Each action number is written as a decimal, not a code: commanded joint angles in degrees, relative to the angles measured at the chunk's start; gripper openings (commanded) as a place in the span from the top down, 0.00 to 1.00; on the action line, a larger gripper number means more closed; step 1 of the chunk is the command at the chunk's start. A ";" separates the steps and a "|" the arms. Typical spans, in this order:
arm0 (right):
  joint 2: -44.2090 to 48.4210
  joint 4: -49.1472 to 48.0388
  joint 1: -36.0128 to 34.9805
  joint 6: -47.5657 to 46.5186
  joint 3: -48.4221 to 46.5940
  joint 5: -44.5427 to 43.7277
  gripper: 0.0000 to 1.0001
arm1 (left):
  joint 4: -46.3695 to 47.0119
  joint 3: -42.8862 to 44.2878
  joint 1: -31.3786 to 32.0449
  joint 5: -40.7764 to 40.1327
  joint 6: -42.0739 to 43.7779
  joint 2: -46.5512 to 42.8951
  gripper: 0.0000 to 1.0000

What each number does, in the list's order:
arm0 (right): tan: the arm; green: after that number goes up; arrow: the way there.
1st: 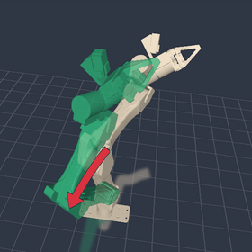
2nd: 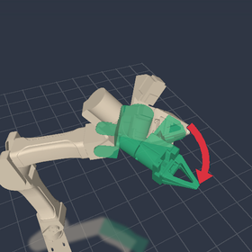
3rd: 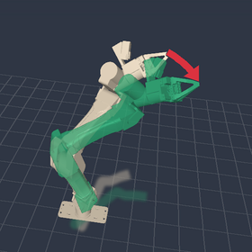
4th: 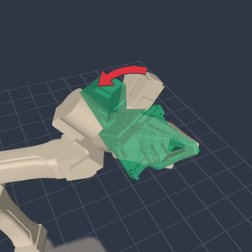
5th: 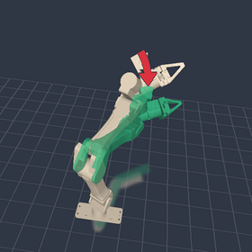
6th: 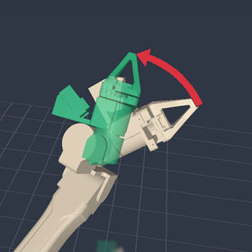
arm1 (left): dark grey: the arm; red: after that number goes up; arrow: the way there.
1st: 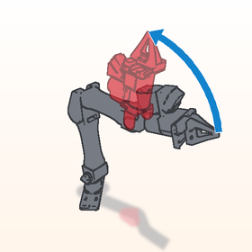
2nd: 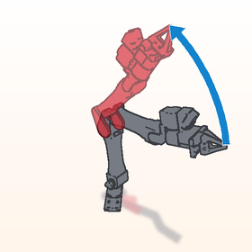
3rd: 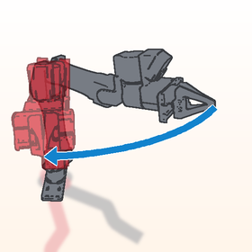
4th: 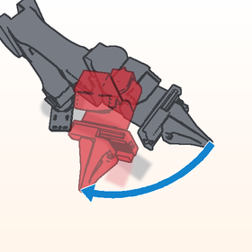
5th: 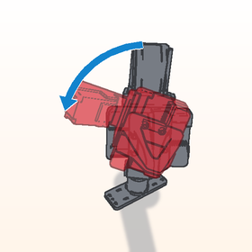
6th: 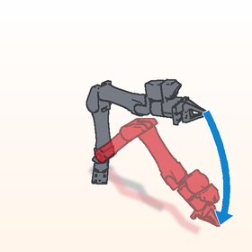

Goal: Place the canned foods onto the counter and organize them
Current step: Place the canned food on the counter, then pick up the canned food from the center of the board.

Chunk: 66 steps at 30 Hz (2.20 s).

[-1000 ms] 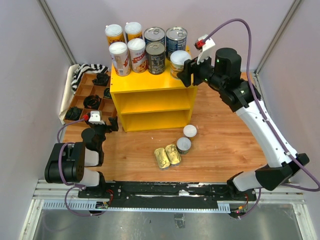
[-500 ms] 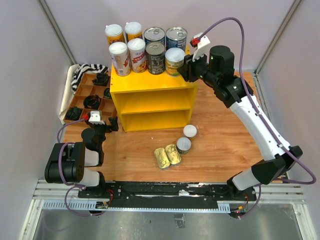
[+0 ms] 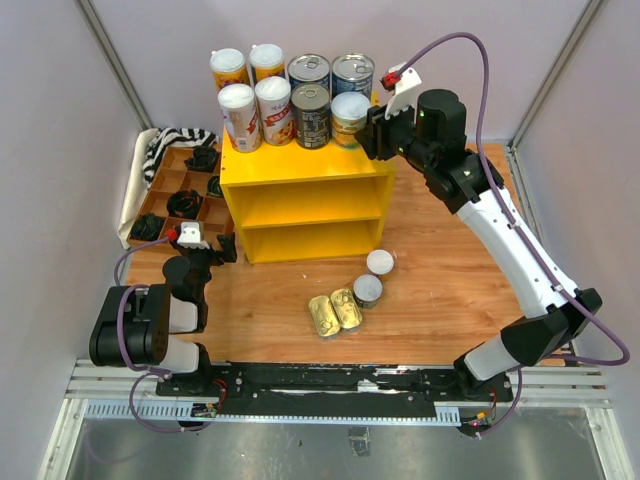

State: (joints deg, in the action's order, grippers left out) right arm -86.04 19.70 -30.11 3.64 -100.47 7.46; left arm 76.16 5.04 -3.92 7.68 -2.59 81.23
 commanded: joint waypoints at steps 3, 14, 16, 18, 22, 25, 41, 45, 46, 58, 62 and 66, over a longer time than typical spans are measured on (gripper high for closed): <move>0.54 -2.73 0.69 0.62 -0.60 0.07 0.64 | 0.99 0.59 0.29 0.32 0.68 0.33 0.00; -2.75 -2.03 0.68 -0.47 -3.85 1.18 0.66 | 1.01 0.63 0.24 0.32 0.72 0.33 0.00; -3.33 -1.42 0.66 -0.49 -5.04 1.48 0.66 | 0.93 0.62 0.28 0.32 0.74 0.31 0.00; -3.53 -1.11 0.66 -0.47 -5.45 1.54 0.66 | 0.99 0.65 0.24 0.32 0.74 0.32 0.00; -3.57 -0.38 0.69 -0.13 -5.49 2.67 0.55 | 1.03 0.60 0.25 0.32 0.73 0.29 0.00; -0.75 -0.74 0.73 0.10 -2.71 3.79 0.29 | 1.01 0.59 0.27 0.29 0.74 0.30 0.00; 38.25 -12.34 0.45 8.59 45.74 -13.57 0.02 | 1.01 0.66 0.32 0.32 0.70 0.32 0.00; 40.84 -8.70 -0.13 15.13 53.55 -14.11 0.01 | 0.99 0.64 0.26 0.32 0.68 0.25 0.00; 41.19 -8.28 -0.57 16.29 55.24 -14.06 0.01 | 1.05 0.59 0.28 0.26 0.69 0.32 0.00; 36.88 -0.02 -16.84 26.47 63.72 -25.67 0.01 | 1.00 0.61 0.30 0.26 0.73 0.28 0.00; 32.13 3.48 -19.76 34.84 64.26 -30.99 0.01 | 1.01 0.67 0.25 0.30 0.74 0.32 0.00; 24.99 7.91 -20.69 42.76 61.75 -32.59 0.01 | 1.01 0.68 0.32 0.24 0.72 0.28 0.00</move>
State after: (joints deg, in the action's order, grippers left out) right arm -56.14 21.80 -49.50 35.46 -37.01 -19.62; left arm 76.14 5.04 -3.92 7.68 -2.59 81.23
